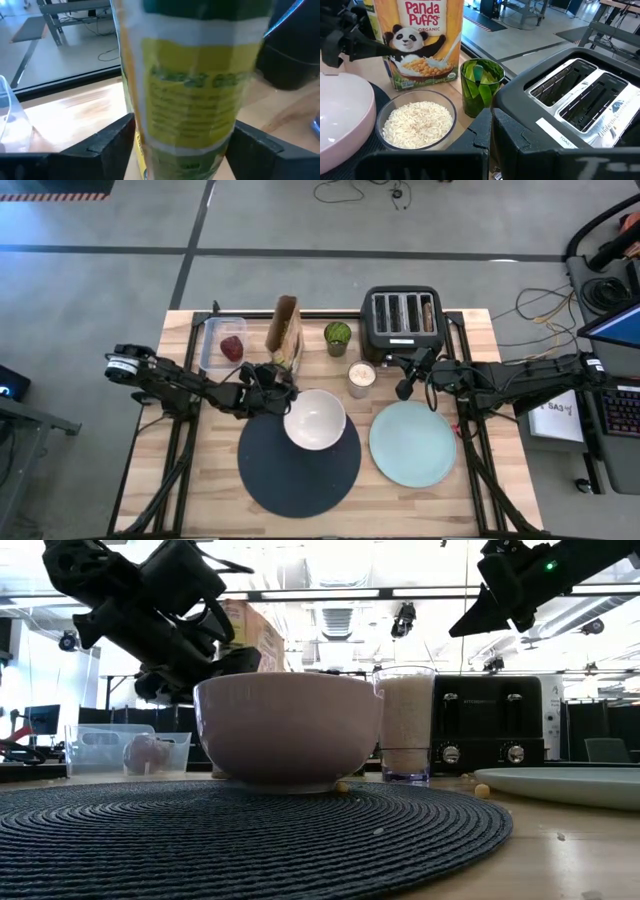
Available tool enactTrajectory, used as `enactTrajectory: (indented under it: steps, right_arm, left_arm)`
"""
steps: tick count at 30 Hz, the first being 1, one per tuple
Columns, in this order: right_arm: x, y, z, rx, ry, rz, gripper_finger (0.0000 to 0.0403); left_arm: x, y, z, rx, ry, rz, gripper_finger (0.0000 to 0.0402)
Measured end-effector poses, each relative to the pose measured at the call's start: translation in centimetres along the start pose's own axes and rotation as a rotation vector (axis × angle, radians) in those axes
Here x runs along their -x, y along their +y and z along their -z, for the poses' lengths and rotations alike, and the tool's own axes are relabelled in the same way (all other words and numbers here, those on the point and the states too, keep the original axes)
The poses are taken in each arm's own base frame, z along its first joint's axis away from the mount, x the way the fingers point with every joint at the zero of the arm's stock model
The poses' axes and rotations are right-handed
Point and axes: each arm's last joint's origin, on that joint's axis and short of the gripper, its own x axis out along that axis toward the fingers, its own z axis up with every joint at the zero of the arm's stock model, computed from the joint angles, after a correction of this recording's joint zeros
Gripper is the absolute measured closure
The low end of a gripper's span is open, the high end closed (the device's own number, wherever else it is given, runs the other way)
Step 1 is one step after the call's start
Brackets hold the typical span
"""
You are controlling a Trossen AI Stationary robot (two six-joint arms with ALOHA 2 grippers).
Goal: Arrange a breakfast setting
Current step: Pour the cereal from the yellow cereal box into the white bowl
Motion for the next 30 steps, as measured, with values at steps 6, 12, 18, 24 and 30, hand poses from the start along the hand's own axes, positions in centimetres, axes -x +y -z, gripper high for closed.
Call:
enactTrajectory:
  steps: [6,12,18,24,30]
  right_arm:
    - [0.0,-0.1,0.0,-0.001,0.000,0.004,0.0394]
    - [0.0,-0.1,0.0,-0.003,0.000,0.004,0.0394]
    - [0.0,-0.1,0.0,-0.002,0.001,0.004,0.0394]
    - [0.0,-0.1,0.0,-0.003,0.001,0.004,0.0394]
    - [-0.1,-0.1,0.0,-0.003,0.001,0.005,0.0394]
  left_arm:
    - [0.1,0.3,0.1,-0.130,0.014,-0.014,0.0237]
    - [0.9,2.0,-0.5,-0.181,0.070,-0.020,0.0276]
    - [1.9,3.6,-1.2,-0.116,0.130,0.081,0.0255]
    - [2.4,5.4,-0.2,-0.113,0.159,0.111,0.0201]
    - [2.5,6.2,1.0,-0.165,0.128,0.155,0.0170]
